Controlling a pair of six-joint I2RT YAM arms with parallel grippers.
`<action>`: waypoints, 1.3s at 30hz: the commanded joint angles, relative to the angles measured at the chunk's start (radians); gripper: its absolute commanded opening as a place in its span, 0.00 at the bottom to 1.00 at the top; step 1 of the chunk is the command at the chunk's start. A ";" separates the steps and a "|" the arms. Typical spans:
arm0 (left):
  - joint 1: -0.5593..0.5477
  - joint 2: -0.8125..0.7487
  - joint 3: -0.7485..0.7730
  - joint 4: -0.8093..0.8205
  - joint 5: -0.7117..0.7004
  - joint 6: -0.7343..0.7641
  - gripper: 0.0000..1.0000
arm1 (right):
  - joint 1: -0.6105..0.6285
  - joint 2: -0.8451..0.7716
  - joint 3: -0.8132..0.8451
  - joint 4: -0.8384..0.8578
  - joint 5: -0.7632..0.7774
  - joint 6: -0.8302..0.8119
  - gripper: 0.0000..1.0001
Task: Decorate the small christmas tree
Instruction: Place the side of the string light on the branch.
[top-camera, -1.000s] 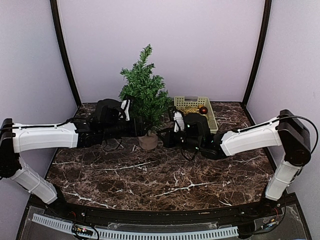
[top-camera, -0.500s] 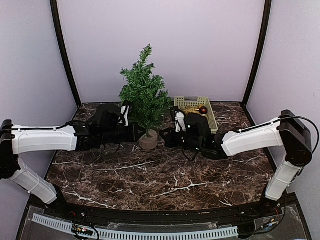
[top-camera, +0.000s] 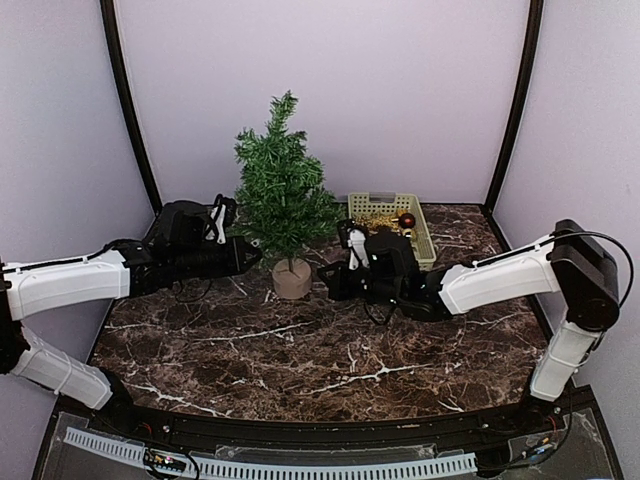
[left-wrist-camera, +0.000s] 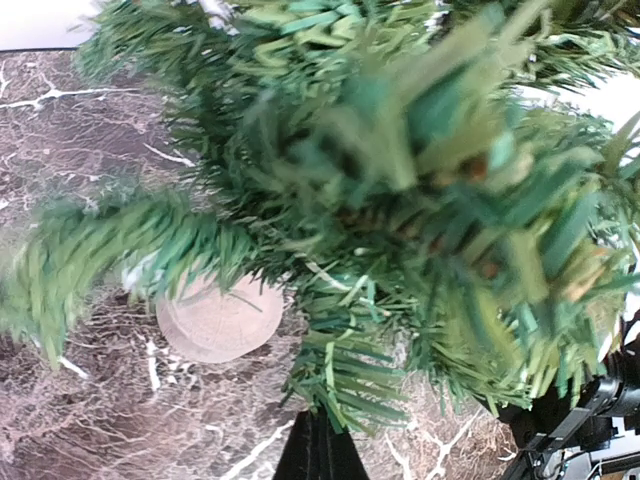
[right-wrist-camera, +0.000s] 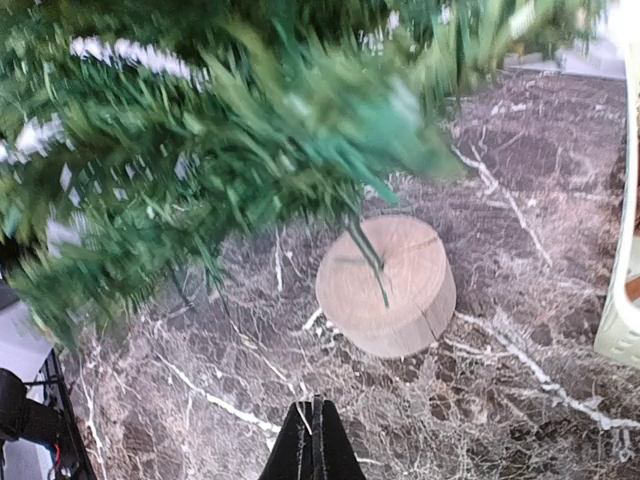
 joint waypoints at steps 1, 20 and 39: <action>0.038 -0.034 0.002 -0.016 0.049 0.092 0.00 | 0.008 0.023 0.026 0.027 -0.011 0.001 0.00; 0.038 -0.226 0.082 -0.193 0.059 0.254 0.73 | 0.023 -0.042 0.048 -0.051 0.014 -0.069 0.00; -0.157 0.011 0.154 -0.103 -0.102 0.035 0.57 | 0.031 -0.057 0.043 -0.030 0.035 -0.063 0.00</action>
